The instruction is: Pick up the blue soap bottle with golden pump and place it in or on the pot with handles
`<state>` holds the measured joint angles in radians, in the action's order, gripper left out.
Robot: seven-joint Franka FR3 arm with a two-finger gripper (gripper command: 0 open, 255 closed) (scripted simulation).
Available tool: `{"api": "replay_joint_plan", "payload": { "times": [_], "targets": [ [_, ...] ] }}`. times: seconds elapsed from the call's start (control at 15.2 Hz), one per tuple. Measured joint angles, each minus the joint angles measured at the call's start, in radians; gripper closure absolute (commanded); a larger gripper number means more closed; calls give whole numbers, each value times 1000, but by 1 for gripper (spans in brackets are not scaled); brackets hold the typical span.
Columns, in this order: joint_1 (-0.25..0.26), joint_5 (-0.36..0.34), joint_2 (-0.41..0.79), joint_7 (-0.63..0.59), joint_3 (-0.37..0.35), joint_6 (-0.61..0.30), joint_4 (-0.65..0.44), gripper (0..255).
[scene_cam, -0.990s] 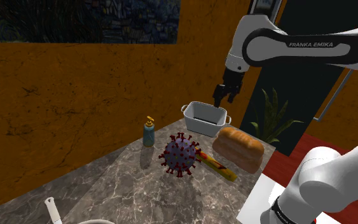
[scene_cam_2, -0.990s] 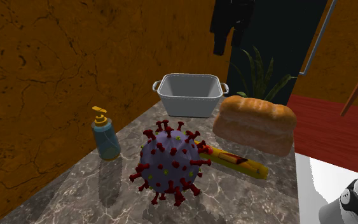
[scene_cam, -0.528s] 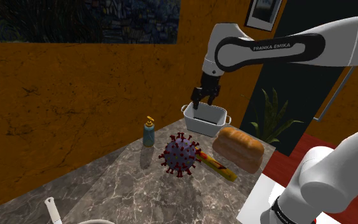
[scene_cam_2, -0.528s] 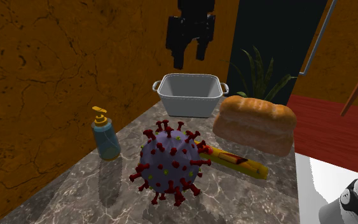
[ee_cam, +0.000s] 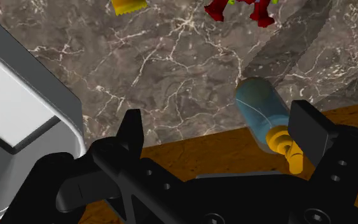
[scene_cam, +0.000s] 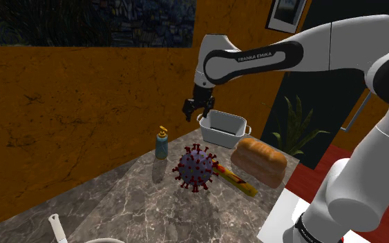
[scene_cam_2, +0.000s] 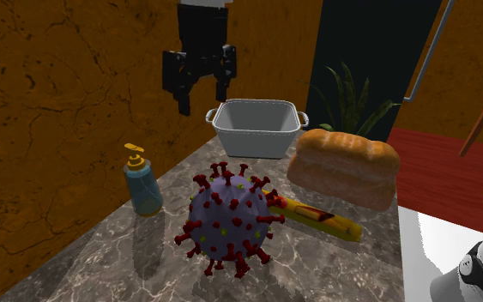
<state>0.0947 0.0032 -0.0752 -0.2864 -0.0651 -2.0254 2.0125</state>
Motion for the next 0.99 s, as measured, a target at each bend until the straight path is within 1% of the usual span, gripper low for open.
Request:
{"api": "replay_joint_plan", "payload": {
  "times": [0.4,0.59,0.73,0.86,0.99],
  "targets": [
    [25,0,216,-47,-23,-26,-195,0],
    [43,-5,338,-74,-33,-28,-317,0],
    [55,-9,418,-88,-38,-7,-419,0],
    [59,-10,449,-93,-39,-18,-442,0],
    [61,-11,466,-94,-39,-41,-436,0]
  ]
}}
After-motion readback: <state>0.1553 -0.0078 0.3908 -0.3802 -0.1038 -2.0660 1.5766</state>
